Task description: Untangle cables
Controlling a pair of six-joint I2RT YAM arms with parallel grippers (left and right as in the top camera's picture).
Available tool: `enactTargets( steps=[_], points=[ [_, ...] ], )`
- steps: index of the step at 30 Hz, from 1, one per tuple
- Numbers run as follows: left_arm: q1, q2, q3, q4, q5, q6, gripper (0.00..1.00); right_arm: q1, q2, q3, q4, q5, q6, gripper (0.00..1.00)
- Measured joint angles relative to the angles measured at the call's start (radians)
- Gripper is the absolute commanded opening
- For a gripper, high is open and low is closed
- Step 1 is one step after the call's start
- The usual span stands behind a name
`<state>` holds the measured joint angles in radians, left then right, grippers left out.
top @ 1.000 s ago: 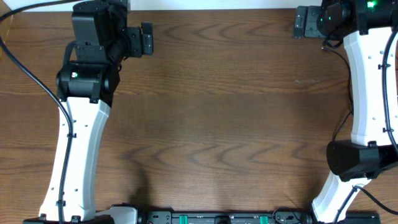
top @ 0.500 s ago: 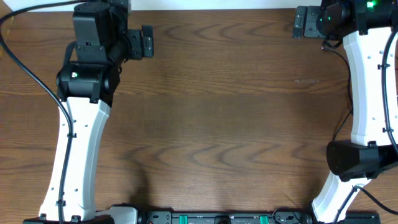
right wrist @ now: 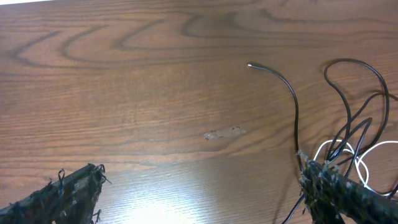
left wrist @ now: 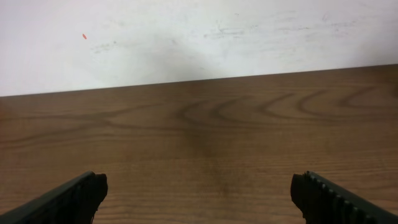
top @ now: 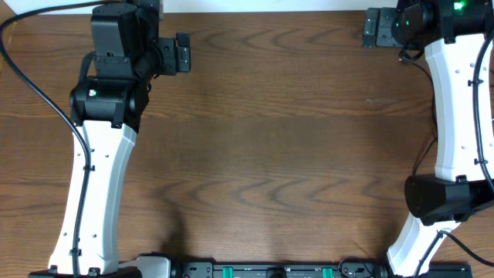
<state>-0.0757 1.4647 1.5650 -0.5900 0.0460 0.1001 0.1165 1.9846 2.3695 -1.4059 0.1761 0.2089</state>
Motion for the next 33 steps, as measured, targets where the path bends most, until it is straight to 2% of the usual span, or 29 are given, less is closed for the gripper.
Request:
enactTargets(
  steps=[25,33],
  points=[
    [0.0,-0.003,0.0,0.006,0.0,0.0,0.98,0.0,0.0,0.0,0.0,0.0,0.0,0.99],
    [0.0,-0.053,0.0,0.017,0.0,0.0,0.99,0.0,0.0,0.0,0.0,0.0,0.0,0.99]
  ],
)
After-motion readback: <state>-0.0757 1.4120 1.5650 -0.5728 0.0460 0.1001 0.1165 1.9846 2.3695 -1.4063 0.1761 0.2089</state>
